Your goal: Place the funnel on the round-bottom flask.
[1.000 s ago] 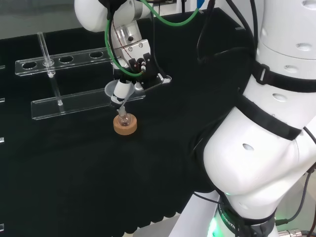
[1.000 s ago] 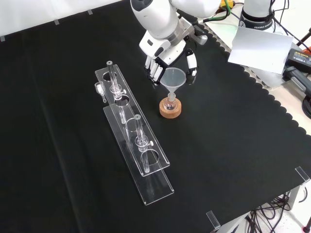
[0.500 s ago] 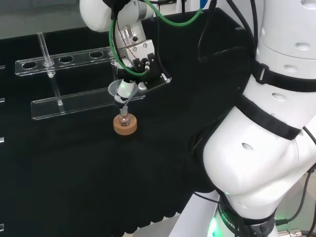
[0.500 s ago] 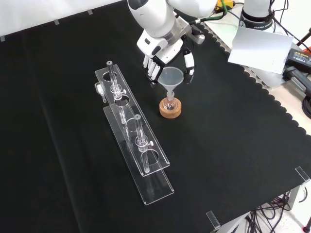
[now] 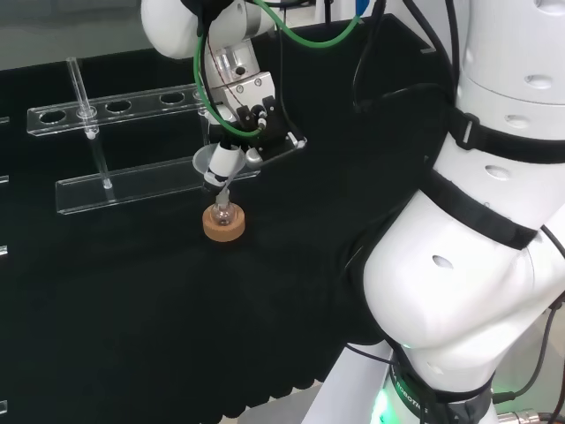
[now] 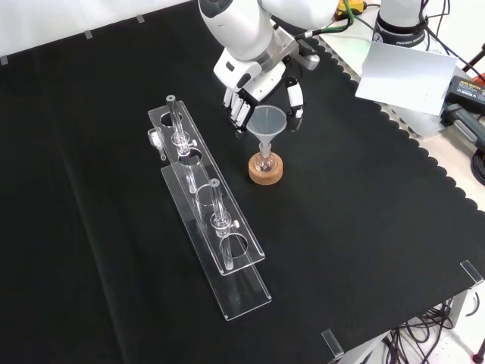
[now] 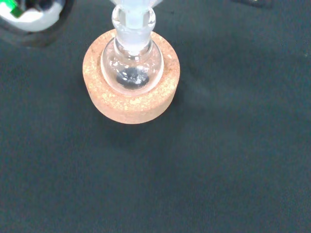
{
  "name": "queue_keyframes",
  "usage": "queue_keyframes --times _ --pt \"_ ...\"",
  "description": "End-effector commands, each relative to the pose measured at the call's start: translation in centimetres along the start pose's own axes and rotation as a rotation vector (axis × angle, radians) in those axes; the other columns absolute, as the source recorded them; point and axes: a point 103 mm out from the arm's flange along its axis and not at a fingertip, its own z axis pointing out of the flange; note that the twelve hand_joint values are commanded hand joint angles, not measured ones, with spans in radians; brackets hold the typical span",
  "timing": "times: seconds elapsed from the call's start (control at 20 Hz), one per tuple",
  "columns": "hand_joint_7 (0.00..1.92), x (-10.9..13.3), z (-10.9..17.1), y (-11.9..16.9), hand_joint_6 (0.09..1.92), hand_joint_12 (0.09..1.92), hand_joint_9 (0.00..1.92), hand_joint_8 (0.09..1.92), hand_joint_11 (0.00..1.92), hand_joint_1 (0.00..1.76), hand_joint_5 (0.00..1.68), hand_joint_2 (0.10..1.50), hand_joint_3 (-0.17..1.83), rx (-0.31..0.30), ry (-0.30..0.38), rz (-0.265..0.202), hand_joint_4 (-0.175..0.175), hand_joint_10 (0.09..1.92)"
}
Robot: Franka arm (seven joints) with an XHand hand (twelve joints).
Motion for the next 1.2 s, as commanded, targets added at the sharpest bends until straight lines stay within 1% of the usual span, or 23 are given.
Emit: queue_keyframes --times 0.05,0.65,0.8,1.0,1.2 --pt "0.54 0.42 0.4 0.12 0.71 1.29 0.85 0.69 0.66 0.8 0.71 0.72 0.55 0.008 -0.009 -0.002 0.0 0.48" --pt "0.48 0.4 0.61 0.17 0.66 1.29 0.81 0.69 0.64 0.8 0.53 0.7 0.54 0.018 0.0 -0.007 -0.038 0.48" --pt "0.44 0.34 0.62 0.14 0.61 1.31 0.76 0.72 0.61 0.79 0.45 0.67 0.55 0.021 -0.001 -0.006 -0.049 0.51" --pt "0.4 0.23 0.59 0.01 0.56 1.32 0.72 0.74 0.58 0.79 0.42 0.65 0.55 0.016 -0.008 -0.002 -0.055 0.54" --pt "0.39 0.07 0.57 -0.1 0.53 1.33 0.7 0.75 0.57 0.79 0.42 0.64 0.55 0.019 0.0 -0.003 -0.058 0.56"
